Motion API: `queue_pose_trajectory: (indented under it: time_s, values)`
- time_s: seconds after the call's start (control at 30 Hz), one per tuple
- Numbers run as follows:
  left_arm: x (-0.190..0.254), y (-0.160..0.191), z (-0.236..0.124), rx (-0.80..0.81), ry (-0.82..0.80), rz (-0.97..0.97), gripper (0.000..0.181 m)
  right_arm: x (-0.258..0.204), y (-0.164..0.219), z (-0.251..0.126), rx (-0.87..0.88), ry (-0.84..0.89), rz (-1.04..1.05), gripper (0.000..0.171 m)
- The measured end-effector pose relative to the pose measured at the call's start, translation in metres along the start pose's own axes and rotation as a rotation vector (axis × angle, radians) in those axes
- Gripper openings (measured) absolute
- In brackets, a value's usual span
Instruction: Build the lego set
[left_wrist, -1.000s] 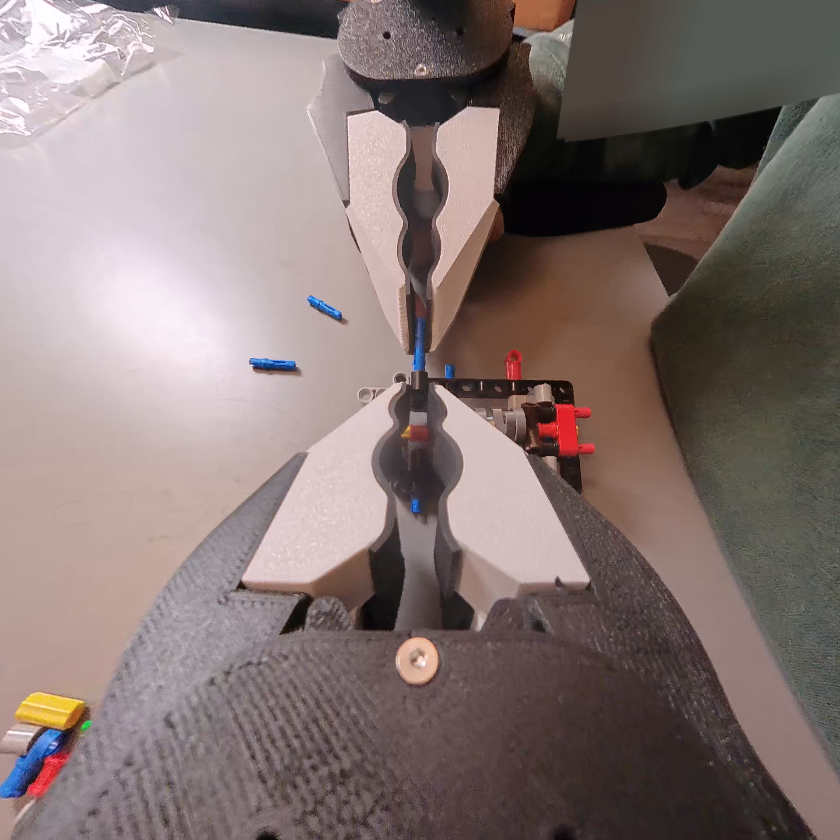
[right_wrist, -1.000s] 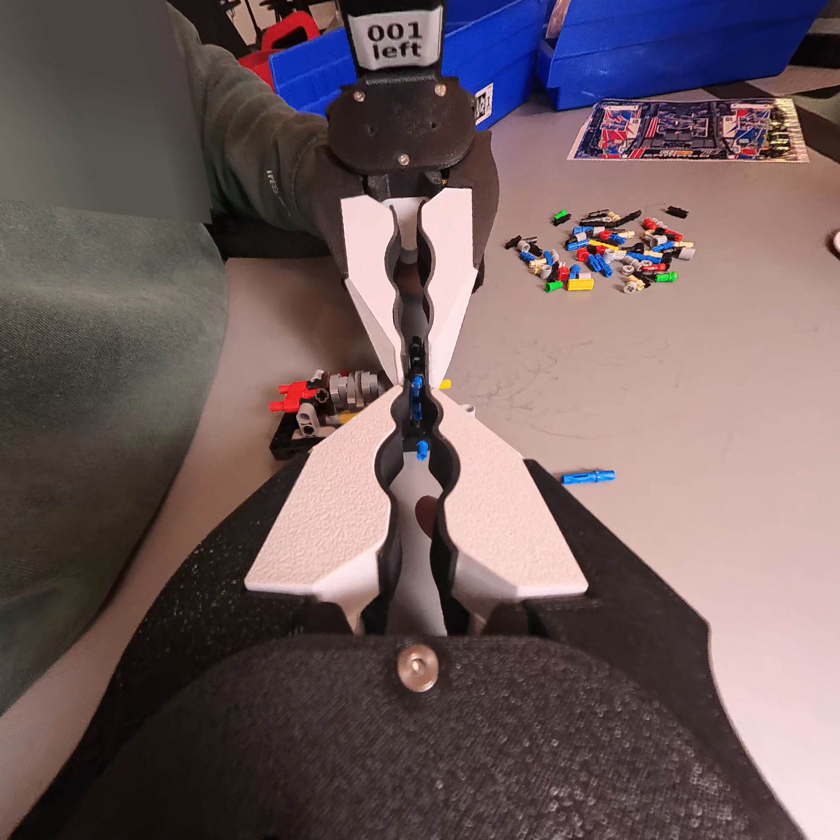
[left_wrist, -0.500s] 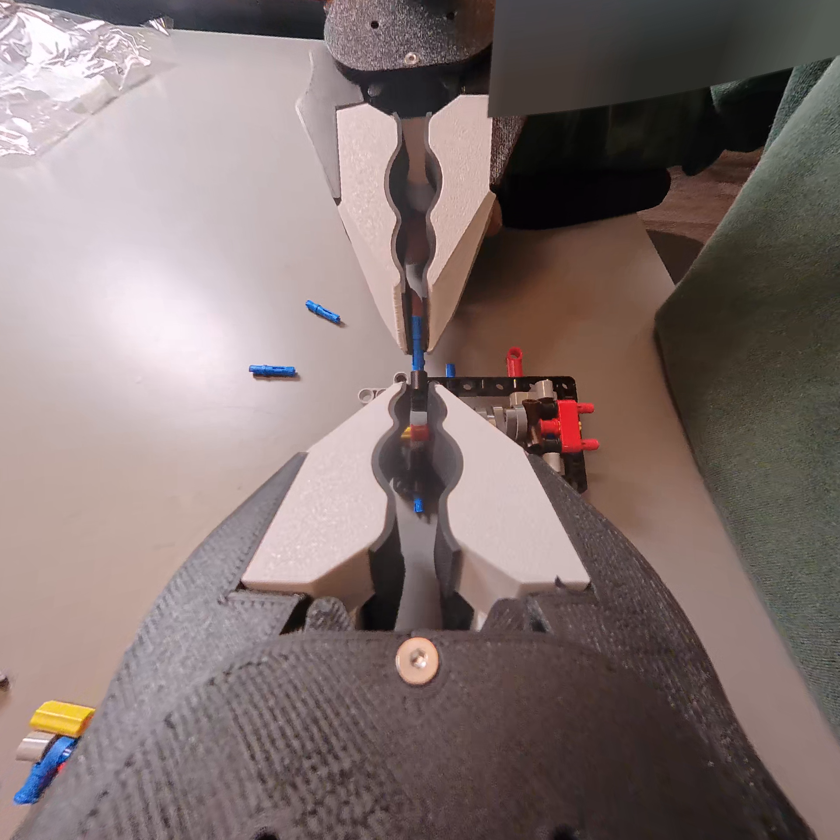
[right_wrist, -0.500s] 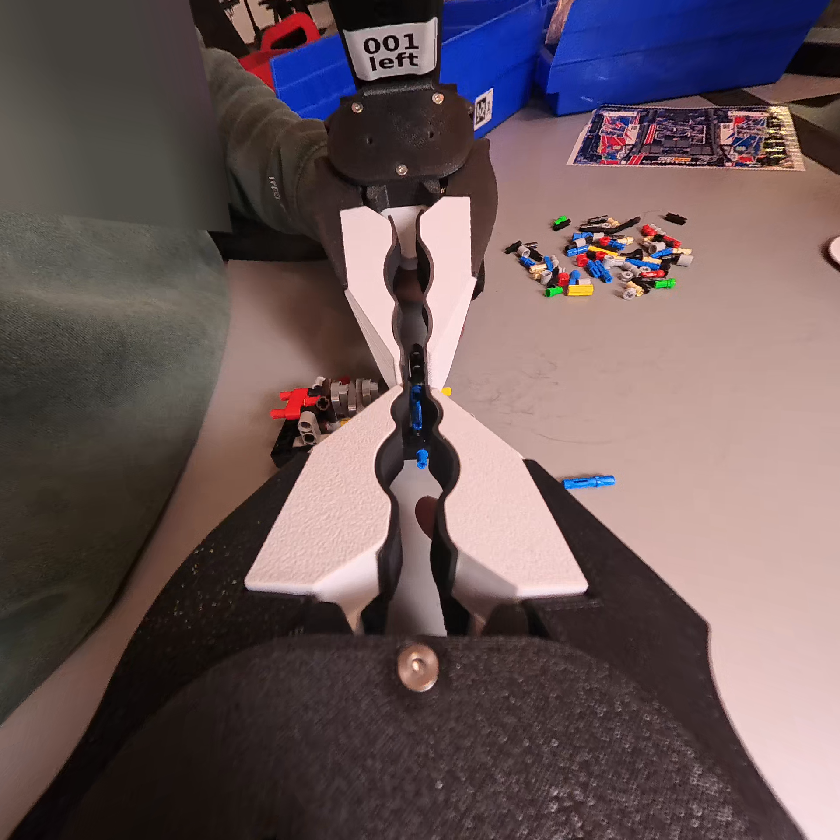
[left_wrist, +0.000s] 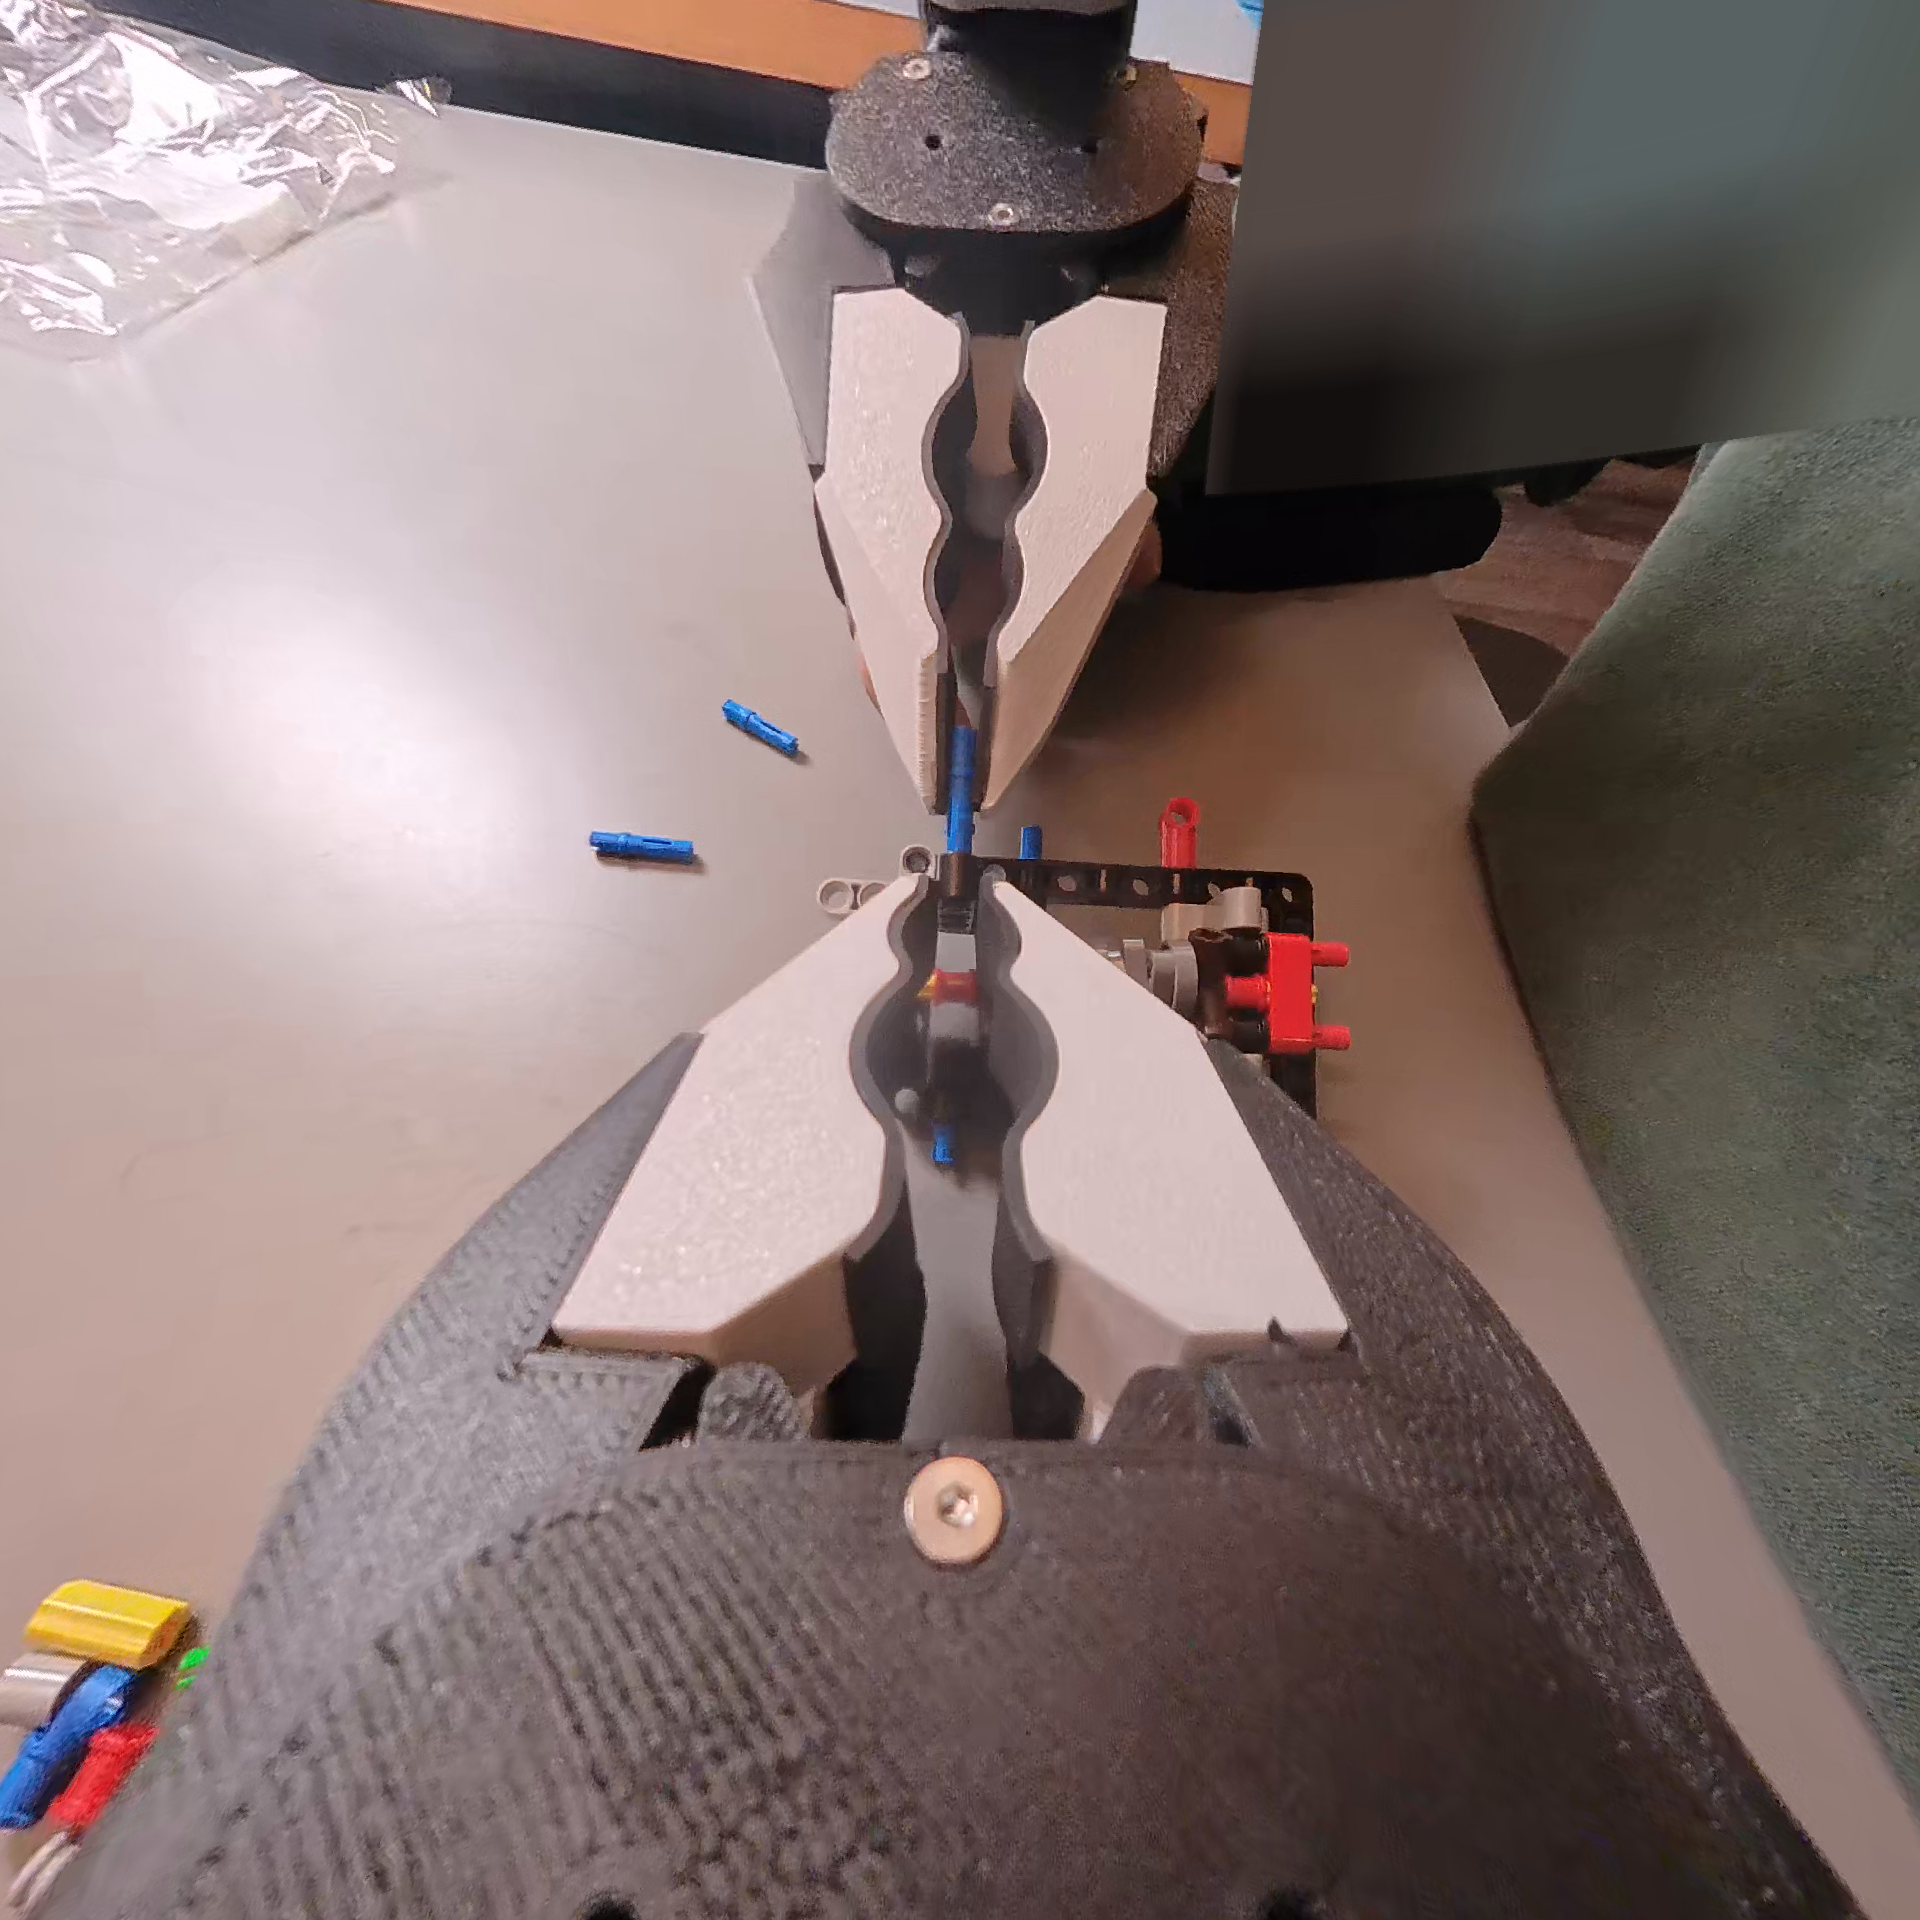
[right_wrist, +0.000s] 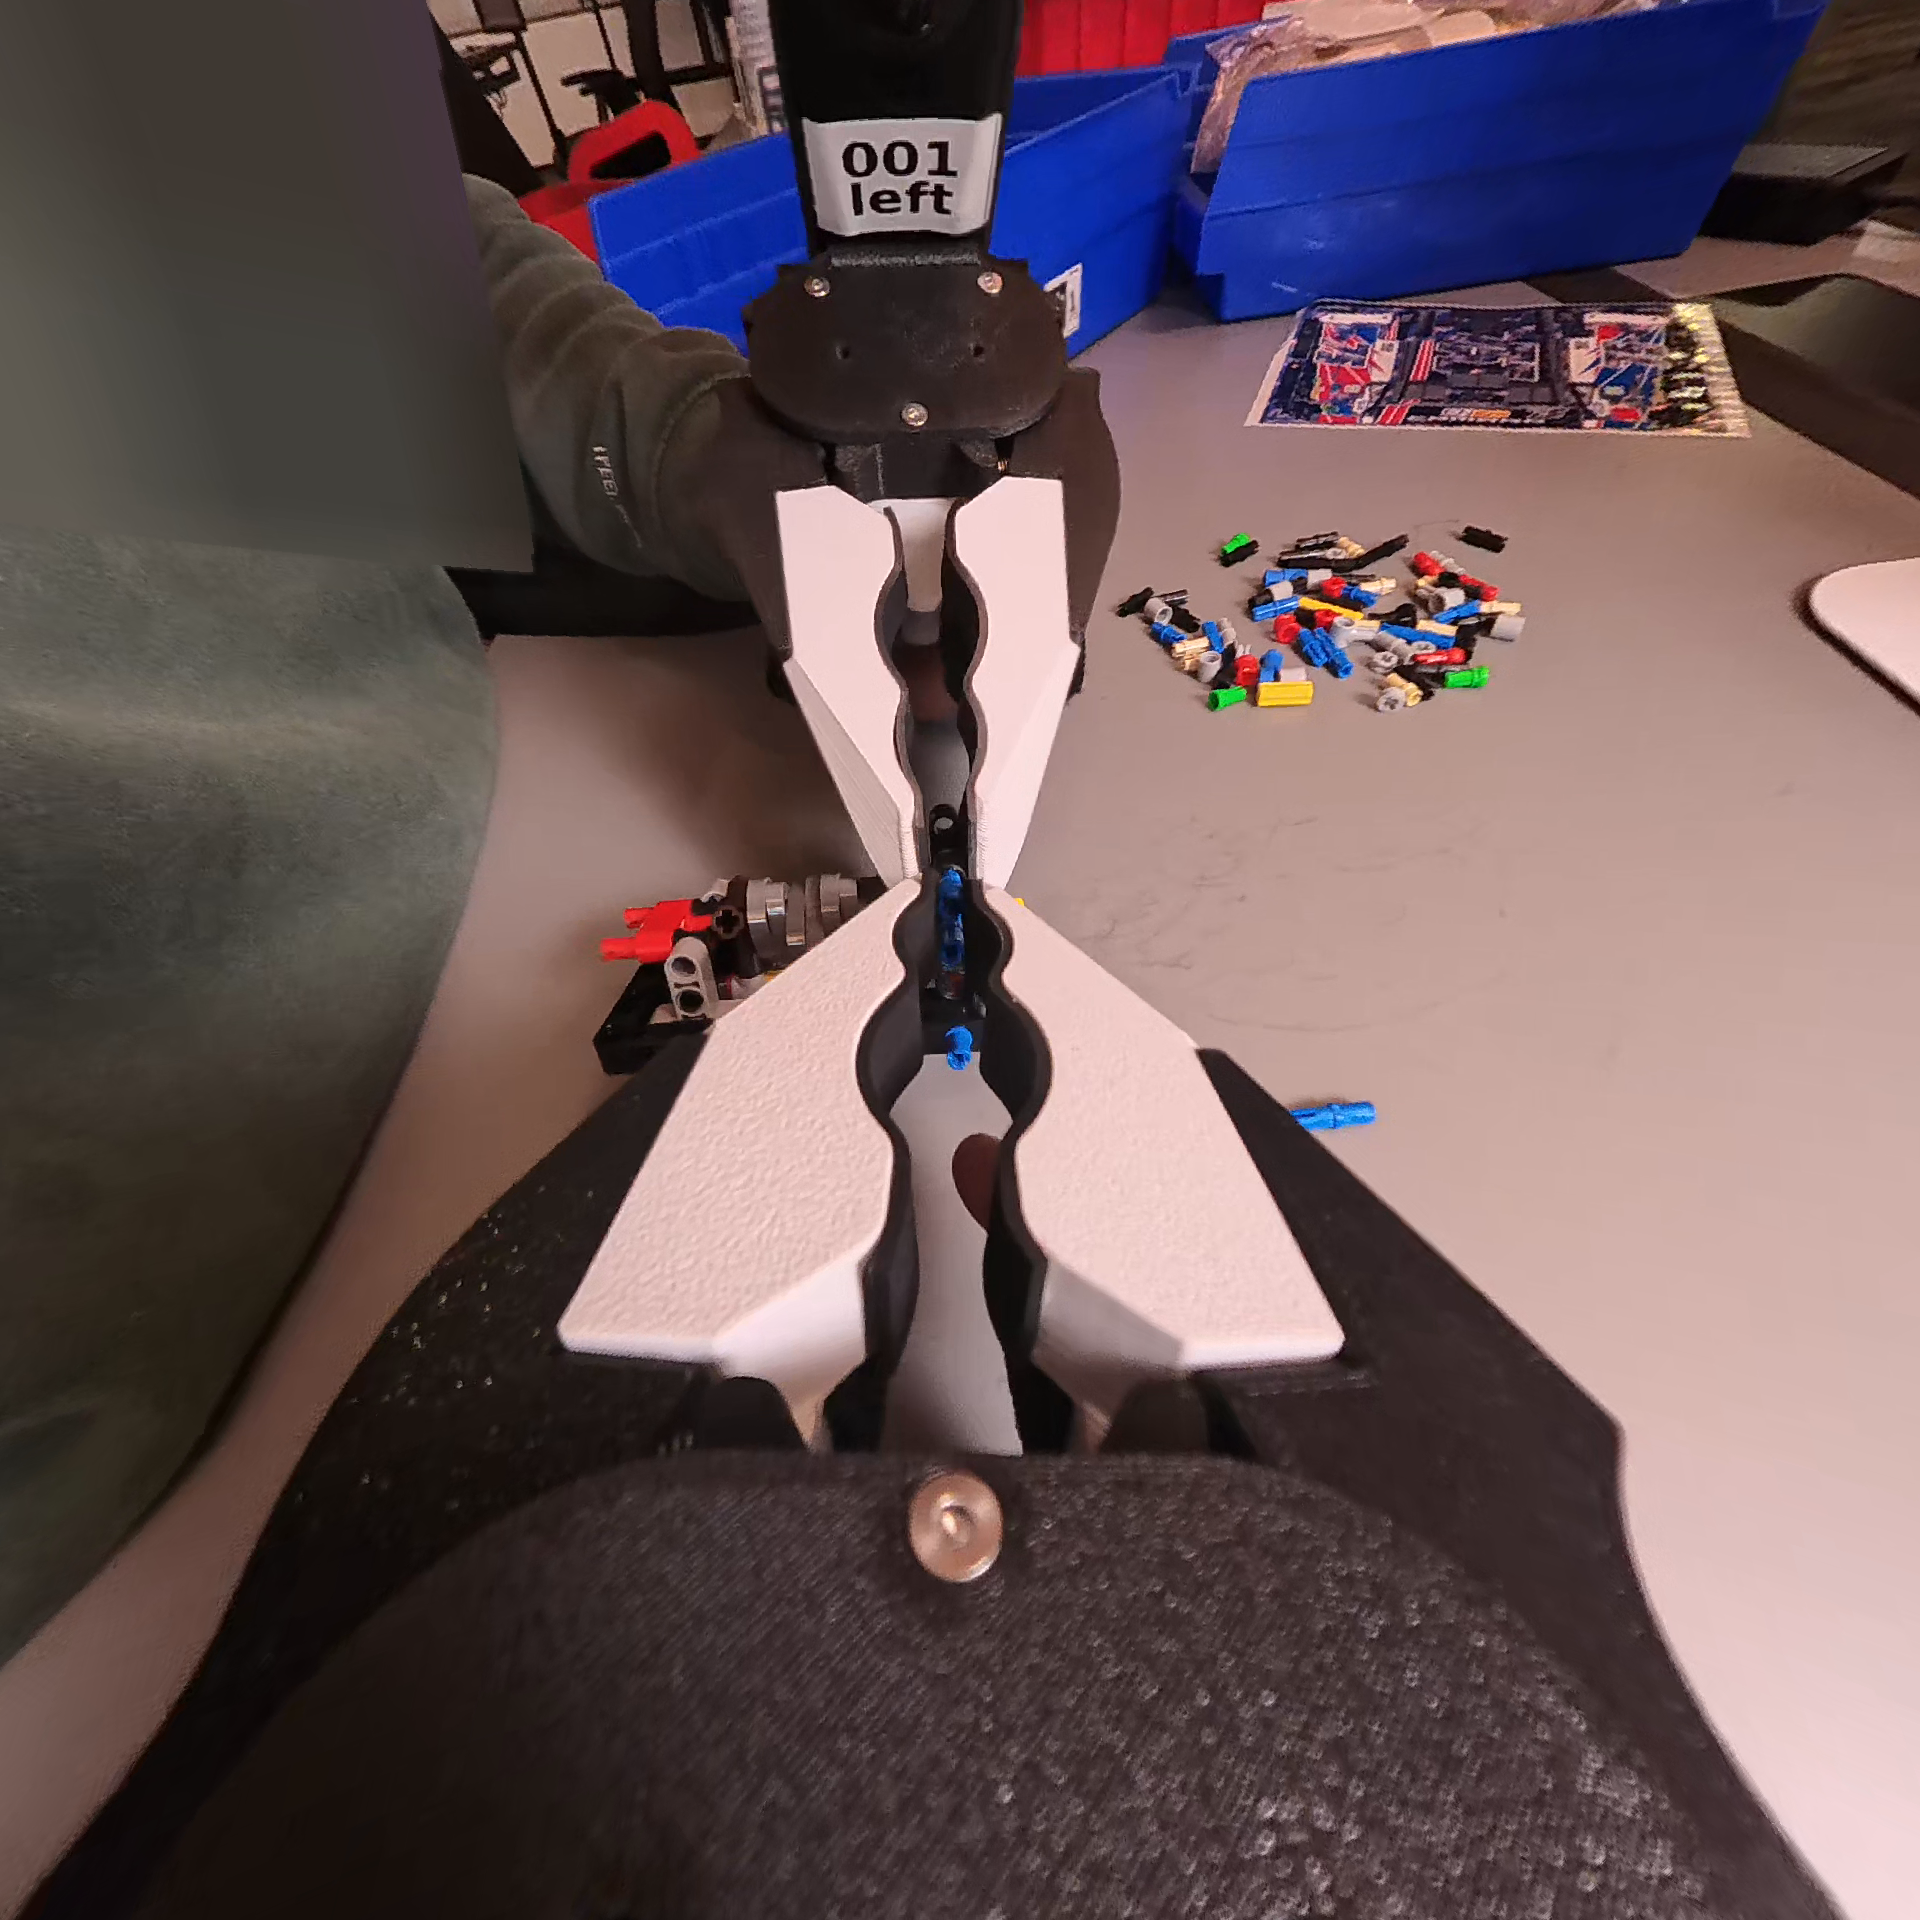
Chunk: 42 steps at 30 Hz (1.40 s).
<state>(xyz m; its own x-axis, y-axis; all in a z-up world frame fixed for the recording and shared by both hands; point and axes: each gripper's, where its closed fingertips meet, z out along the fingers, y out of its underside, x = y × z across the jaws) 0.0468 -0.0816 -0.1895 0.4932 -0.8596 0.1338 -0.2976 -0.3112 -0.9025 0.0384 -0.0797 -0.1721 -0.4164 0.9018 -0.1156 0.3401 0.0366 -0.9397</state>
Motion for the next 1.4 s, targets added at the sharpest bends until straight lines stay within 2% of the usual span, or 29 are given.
queue_pose_trajectory:
  time_s: [0.1, 0.2, 0.3, 0.6, 0.7, 0.83, 1.0, 1.1, 1.23, 1.4]
  values:
    - [0.000, 0.000, 0.000, -0.002, -0.009, 0.008, 0.004, -0.001, 0.000, 0.000, 0.000, -0.007, 0.029, 0.003]
    - [-0.004, -0.002, 0.000, 0.003, -0.058, 0.038, 0.005, 0.002, 0.001, 0.007, 0.008, -0.020, 0.212, 0.002]
    - [-0.009, -0.007, -0.003, 0.019, -0.086, 0.052, 0.005, 0.007, -0.005, 0.005, 0.037, 0.004, 0.235, 0.002]
    - [-0.010, -0.003, 0.002, -0.036, -0.083, 0.066, 0.006, 0.008, 0.000, 0.003, 0.000, 0.018, 0.142, 0.003]
    - [-0.011, 0.005, 0.006, -0.114, -0.103, 0.090, 0.005, 0.009, -0.001, 0.000, 0.002, 0.016, 0.107, 0.010]
    - [-0.014, 0.012, 0.010, -0.177, -0.122, 0.085, 0.009, 0.012, 0.011, 0.000, -0.079, 0.041, 0.018, 0.015]
    - [-0.015, 0.014, 0.011, -0.191, -0.138, 0.080, 0.019, 0.017, 0.028, 0.001, -0.183, 0.085, -0.091, 0.014]
    - [-0.010, 0.010, 0.005, -0.173, -0.121, 0.086, 0.023, 0.016, 0.025, 0.001, -0.166, 0.075, -0.094, 0.012]
    - [-0.011, 0.010, -0.005, -0.153, -0.117, 0.097, 0.023, 0.014, 0.024, 0.005, -0.162, 0.057, -0.094, 0.013]
    - [-0.011, 0.010, 0.004, -0.138, -0.116, 0.088, 0.019, 0.013, 0.022, 0.010, -0.163, 0.047, -0.099, 0.006]
